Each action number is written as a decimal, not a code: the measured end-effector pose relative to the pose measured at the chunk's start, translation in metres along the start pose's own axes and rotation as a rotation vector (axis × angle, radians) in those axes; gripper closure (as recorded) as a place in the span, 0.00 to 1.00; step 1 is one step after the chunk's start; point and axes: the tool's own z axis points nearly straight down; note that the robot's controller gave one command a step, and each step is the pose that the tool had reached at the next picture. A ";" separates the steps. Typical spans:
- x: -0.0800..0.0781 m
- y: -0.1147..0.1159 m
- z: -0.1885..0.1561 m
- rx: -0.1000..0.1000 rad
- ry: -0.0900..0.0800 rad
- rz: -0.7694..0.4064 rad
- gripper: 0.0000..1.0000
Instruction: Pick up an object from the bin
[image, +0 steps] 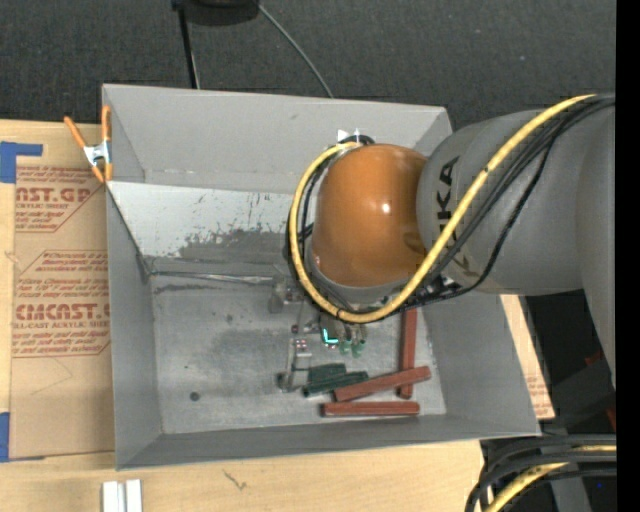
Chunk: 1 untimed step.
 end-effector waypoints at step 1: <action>0.000 0.000 0.000 0.000 0.000 0.000 0.00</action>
Offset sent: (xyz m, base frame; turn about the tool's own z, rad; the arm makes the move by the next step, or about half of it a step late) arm -0.0032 -0.0711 -0.0511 -0.2398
